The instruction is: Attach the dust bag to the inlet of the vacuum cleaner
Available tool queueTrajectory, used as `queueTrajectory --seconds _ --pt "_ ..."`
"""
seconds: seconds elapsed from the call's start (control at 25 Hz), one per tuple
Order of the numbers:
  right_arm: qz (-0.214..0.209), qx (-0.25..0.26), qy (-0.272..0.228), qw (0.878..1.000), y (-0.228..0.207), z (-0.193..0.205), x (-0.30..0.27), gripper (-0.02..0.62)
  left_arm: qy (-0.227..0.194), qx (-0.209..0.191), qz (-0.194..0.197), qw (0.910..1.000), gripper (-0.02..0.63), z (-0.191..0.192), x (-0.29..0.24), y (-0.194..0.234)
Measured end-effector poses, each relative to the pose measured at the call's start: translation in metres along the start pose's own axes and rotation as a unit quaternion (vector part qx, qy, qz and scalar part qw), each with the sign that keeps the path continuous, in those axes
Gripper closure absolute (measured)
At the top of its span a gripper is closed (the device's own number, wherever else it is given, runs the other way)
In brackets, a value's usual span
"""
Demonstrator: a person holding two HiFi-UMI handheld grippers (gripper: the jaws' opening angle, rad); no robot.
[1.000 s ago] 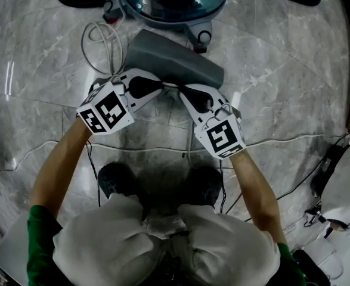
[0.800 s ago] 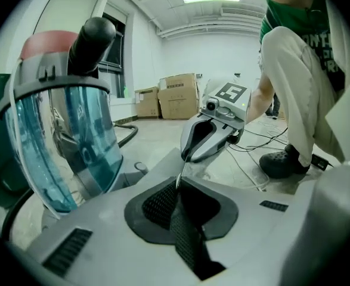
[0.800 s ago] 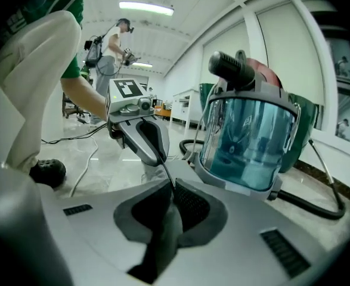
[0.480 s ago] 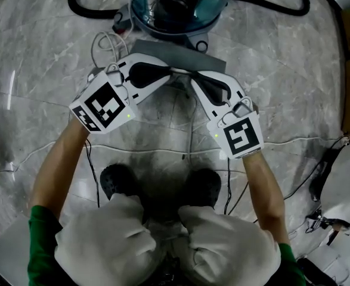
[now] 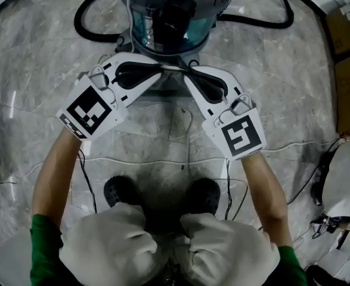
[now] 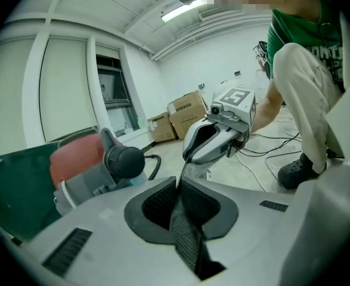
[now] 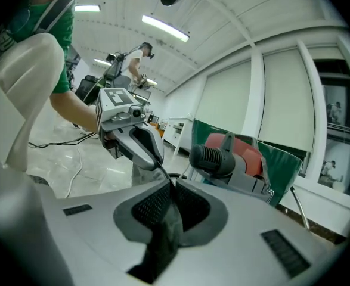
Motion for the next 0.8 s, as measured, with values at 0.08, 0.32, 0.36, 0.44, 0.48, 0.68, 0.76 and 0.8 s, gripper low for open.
queueTrajectory --seconds 0.08,0.32,0.36,0.44,0.48,0.68,0.76,0.8 --pt "0.006 0.0 -0.008 1.0 -0.006 -0.011 0.001 0.566 -0.001 -0.008 -0.01 0.9999 0.578 -0.01 0.006 0.005" --pt "0.028 -0.005 -0.023 0.999 -0.023 -0.037 -0.003 0.563 -0.003 -0.019 -0.036 0.9992 0.578 -0.032 0.02 0.023" --pt "0.031 -0.005 -0.025 0.999 -0.026 -0.04 -0.005 0.563 -0.002 -0.023 -0.038 0.999 0.578 -0.035 0.023 0.027" --pt "0.037 -0.005 -0.028 0.999 -0.028 -0.047 -0.009 0.563 0.002 -0.03 -0.041 0.9987 0.578 -0.039 0.028 0.033" --pt "0.039 -0.006 -0.029 0.999 -0.03 -0.05 -0.01 0.563 0.004 -0.033 -0.043 0.9985 0.578 -0.041 0.03 0.035" --pt "0.054 -0.023 -0.023 0.998 -0.039 -0.057 -0.018 0.563 0.012 -0.038 -0.055 0.9977 0.577 -0.046 0.034 0.05" --pt "0.058 -0.029 -0.019 0.998 -0.043 -0.057 -0.021 0.563 0.016 -0.038 -0.059 0.9974 0.574 -0.047 0.033 0.055" --pt "0.059 -0.03 -0.018 0.998 -0.044 -0.056 -0.022 0.563 0.018 -0.04 -0.06 0.9972 0.574 -0.046 0.032 0.056"
Point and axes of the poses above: the fingertips, and each gripper's own axes: x backward along the fingers, y to its left, z out of its underside, the point moved 3 cm from there along x, backward along the fingers, and after that the axes turned 10 degrees about z, right-handed, at the moved point
